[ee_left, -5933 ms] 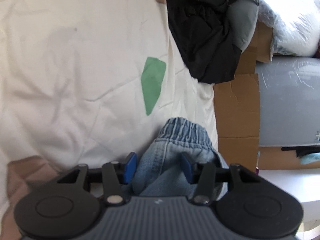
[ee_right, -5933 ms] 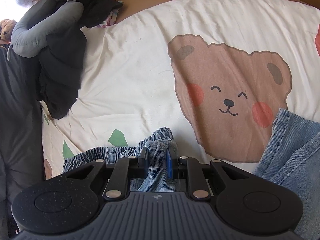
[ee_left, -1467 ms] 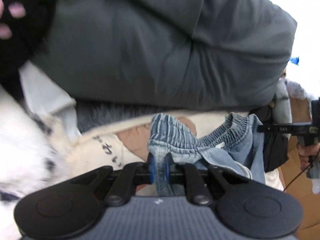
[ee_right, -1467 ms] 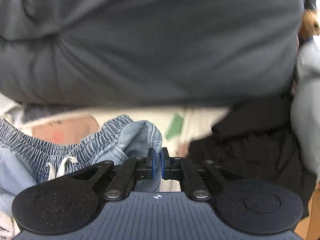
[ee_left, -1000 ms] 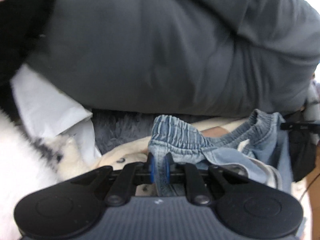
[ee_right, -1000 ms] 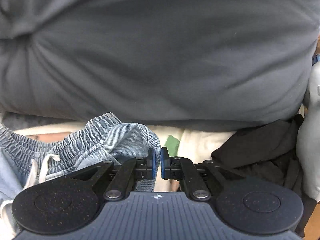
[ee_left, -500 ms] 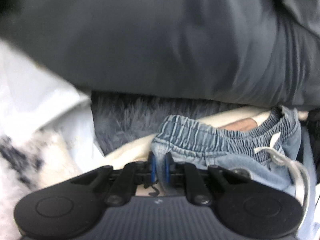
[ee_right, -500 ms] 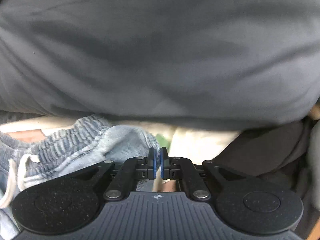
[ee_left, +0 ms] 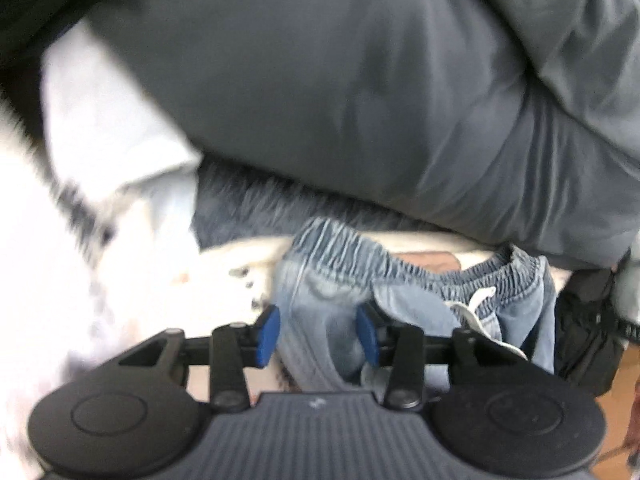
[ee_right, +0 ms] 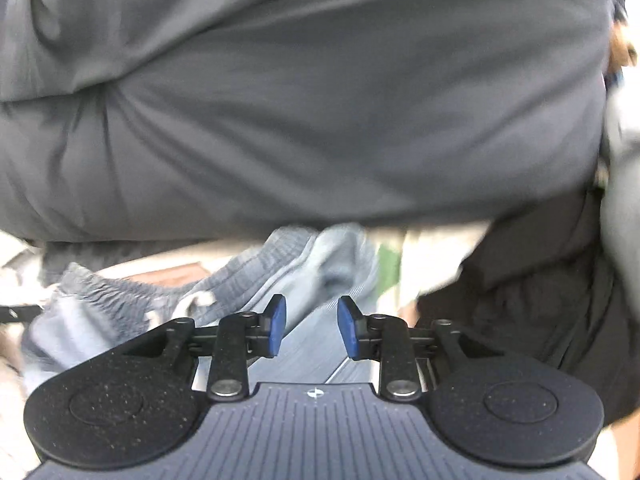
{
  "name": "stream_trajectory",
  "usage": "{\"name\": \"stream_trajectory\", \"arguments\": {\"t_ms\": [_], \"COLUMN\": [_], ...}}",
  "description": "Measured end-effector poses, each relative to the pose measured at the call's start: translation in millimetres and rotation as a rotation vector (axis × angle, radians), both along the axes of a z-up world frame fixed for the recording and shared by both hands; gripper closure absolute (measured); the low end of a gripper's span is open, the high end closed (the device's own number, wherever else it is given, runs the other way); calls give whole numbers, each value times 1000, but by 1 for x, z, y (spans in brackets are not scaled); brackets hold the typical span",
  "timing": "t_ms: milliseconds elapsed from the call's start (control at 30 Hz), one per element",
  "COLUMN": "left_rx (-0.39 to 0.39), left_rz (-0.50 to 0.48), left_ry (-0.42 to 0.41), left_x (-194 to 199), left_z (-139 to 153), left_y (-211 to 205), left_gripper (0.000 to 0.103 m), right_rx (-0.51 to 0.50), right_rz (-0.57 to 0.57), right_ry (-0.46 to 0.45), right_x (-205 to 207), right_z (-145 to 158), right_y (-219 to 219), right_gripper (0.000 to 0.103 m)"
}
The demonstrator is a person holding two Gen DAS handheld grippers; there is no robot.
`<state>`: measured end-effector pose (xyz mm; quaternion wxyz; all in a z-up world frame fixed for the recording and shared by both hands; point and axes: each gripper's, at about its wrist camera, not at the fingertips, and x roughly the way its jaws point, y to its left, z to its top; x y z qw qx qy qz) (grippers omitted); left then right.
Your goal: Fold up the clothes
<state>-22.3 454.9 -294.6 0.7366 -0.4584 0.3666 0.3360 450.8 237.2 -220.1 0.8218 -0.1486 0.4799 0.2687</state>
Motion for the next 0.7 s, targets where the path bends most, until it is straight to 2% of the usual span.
{"name": "stream_trajectory", "arguments": {"t_ms": [100, 333, 567, 700], "left_rx": [-42, -61, -101, -58], "left_rz": [49, 39, -54, -112], "left_ry": [-21, -101, -178, -155], "left_x": [-9, -27, -10, 4], "left_z": [1, 18, 2, -9], "left_y": [-11, -52, -78, -85], "left_gripper": [57, 57, 56, 56], "right_rx": [27, 23, -39, -67], "right_rz": [-8, 67, 173, 221], "right_ry": [46, 78, 101, 114], "right_x": [-24, -87, -131, -146], "right_z": [6, 16, 7, -11], "right_y": [4, -3, -2, 4], "right_gripper": [68, 68, 68, 68]}}
